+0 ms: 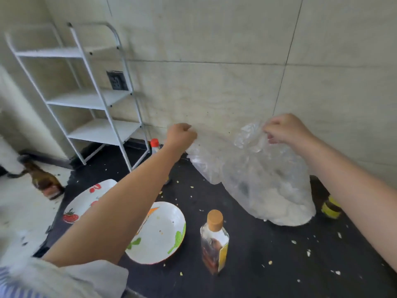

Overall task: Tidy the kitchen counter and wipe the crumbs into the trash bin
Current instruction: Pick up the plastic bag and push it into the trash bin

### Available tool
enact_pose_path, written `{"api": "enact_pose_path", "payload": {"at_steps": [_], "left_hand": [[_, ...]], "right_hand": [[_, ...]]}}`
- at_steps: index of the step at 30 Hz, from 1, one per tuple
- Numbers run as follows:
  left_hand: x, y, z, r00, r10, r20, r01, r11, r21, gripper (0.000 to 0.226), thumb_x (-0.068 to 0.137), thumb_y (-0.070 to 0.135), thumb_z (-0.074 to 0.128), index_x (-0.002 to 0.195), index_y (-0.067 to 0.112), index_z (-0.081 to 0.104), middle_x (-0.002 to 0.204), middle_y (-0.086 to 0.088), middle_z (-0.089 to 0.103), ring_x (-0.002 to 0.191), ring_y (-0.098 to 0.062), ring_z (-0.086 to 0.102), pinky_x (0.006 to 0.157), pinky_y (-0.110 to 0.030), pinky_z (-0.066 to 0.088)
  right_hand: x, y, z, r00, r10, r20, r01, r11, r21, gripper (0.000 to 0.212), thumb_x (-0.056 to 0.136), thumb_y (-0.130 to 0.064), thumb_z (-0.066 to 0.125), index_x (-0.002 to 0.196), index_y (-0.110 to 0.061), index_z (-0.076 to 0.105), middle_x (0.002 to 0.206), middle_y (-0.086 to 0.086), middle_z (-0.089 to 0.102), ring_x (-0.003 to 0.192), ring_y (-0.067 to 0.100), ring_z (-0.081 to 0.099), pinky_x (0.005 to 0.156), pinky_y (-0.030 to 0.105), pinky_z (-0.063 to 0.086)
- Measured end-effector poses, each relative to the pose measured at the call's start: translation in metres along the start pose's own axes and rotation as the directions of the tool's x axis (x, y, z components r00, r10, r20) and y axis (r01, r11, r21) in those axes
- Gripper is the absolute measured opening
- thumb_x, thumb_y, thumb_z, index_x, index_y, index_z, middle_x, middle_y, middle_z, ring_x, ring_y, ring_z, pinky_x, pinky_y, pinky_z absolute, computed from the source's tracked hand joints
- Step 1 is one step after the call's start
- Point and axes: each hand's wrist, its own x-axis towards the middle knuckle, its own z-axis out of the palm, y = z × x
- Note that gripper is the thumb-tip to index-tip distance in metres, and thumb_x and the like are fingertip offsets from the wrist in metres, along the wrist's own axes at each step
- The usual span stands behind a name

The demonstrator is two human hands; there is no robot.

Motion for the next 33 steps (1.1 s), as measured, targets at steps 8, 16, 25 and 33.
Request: {"api": "enact_pose_path", "payload": {"at_steps": [8,16,25,33], "left_hand": [[-0.095,0.025,-0.068,0.943,-0.026,-0.331,-0.091,0.938,-0.336,0.024,0.091,0.004,0.053,0.113,0.005,0.062,0.093,-0.006,0.060,0.093,-0.017,0.052,0.073,-0.023,0.043],[-0.200,0.017,-0.167,0.779,-0.075,-0.622,-0.147,0.943,-0.298,0.033,0.092,0.013,0.057,0.121,-0.002,0.058,0.116,-0.011,0.062,0.091,-0.010,0.055,0.079,-0.020,0.041],[-0.431,-0.046,-0.282,0.366,-0.220,-0.904,-0.081,0.961,-0.266,0.026,0.087,-0.004,0.056,0.111,-0.009,0.063,0.091,-0.007,0.064,0.084,-0.018,0.056,0.072,-0.019,0.045],[-0.694,-0.081,-0.315,0.011,-0.328,-0.945,-0.013,0.945,-0.328,0.017,0.086,-0.006,0.059,0.076,0.007,0.062,0.049,0.009,0.059,0.045,0.002,0.057,0.050,-0.010,0.045]], "right_hand": [[-0.043,-0.091,0.022,0.853,-0.522,-0.020,0.522,0.852,0.033,0.025,0.080,-0.024,0.058,0.058,-0.013,0.059,0.083,0.014,0.053,0.092,0.020,0.050,0.061,0.010,0.029],[-0.126,-0.201,0.091,0.606,-0.790,0.089,0.751,0.606,0.262,0.025,0.086,-0.008,0.060,0.108,0.002,0.066,0.140,0.015,0.040,0.131,0.022,0.039,0.093,0.013,0.024],[-0.356,-0.292,0.187,0.223,-0.946,0.234,0.740,0.321,0.591,0.030,0.084,-0.007,0.062,0.113,-0.003,0.063,0.119,0.020,0.055,0.105,0.030,0.056,0.078,0.007,0.037],[-0.622,-0.307,0.217,-0.025,-0.976,0.216,0.551,0.166,0.818,0.027,0.082,0.000,0.063,0.108,0.007,0.060,0.111,0.021,0.059,0.084,0.033,0.064,0.070,0.010,0.037]]}}
